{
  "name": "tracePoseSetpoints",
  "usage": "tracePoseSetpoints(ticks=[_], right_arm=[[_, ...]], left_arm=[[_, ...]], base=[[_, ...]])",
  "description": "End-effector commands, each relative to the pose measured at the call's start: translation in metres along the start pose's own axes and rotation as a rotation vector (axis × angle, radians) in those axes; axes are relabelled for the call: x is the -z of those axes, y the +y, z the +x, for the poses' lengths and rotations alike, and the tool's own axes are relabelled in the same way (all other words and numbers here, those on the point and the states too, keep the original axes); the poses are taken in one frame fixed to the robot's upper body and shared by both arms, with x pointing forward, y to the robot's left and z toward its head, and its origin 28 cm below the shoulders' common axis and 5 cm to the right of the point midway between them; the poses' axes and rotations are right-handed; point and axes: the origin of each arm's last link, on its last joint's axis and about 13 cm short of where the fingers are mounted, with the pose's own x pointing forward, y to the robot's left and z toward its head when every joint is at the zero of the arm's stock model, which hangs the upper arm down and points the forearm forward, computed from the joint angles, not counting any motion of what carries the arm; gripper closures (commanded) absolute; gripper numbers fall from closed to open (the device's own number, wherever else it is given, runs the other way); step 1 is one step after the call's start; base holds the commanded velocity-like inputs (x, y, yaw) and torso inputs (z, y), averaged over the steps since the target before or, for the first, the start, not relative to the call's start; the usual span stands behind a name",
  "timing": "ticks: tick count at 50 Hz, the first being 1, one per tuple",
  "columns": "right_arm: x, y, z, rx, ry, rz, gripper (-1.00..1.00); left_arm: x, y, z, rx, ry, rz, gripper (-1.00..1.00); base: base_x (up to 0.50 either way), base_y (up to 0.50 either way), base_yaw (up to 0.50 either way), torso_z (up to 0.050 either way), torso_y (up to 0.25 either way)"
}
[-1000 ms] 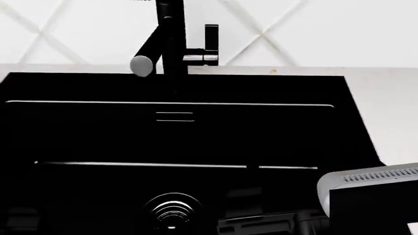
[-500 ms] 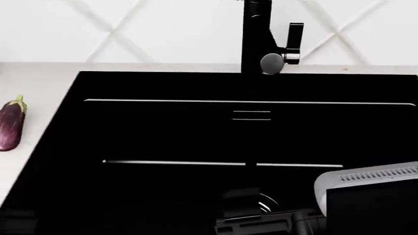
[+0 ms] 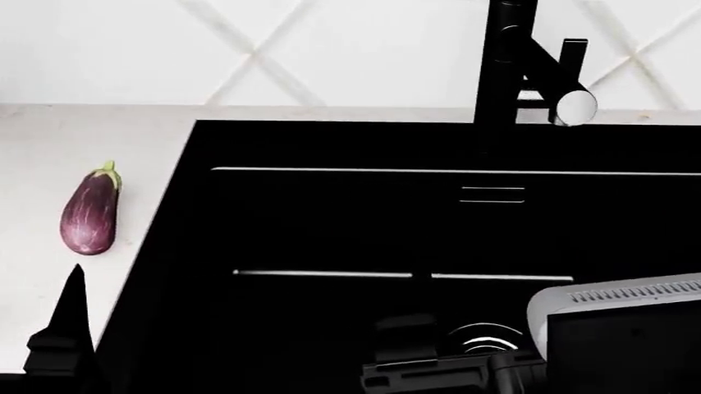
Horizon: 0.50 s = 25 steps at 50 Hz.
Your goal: There is a mixed pile of frozen fruits and vegetables on the counter. Locate all the frozen vegetables and place the items in a bowl on the counter. Take all the frozen fruits and defrost them in a running sink.
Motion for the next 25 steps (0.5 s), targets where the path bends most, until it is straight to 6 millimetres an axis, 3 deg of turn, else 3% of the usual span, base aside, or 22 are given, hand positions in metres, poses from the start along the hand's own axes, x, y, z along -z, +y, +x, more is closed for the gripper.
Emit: tracePoseSetpoints(ticks=[1, 6, 19, 25], right_arm=[[0.0017, 0.0011, 0.0015, 0.022, 0.011, 0.0, -1.0], [0.0, 0.0017, 0.0013, 0.011, -0.004, -0.014, -1.0], [0.0025, 0.0016, 0.0028, 0.026, 0.013, -0.036, -1.0], [0.0031, 0.0017, 0.0021, 0.03, 0.017, -0.027, -1.0]], left_arm=[[-0.005, -0.0036, 0.0076, 0.032, 0.004, 0.0, -1.0], [-0.0059, -0.0024, 0.0078, 0.02, 0.0, -0.002, -1.0], [-0.0046, -0.0023, 0.0076, 0.015, -0.001, -0.004, -1.0], [-0.0037, -0.0024, 0.0088, 0.011, 0.005, 0.001, -1.0]], base=[[0.0, 0.0, 0.0, 0.0, 0.0], [0.03, 0.0, 0.0, 0.0, 0.0], [0.47, 0.0, 0.0, 0.0, 0.0], [0.07, 0.0, 0.0, 0.0, 0.0]])
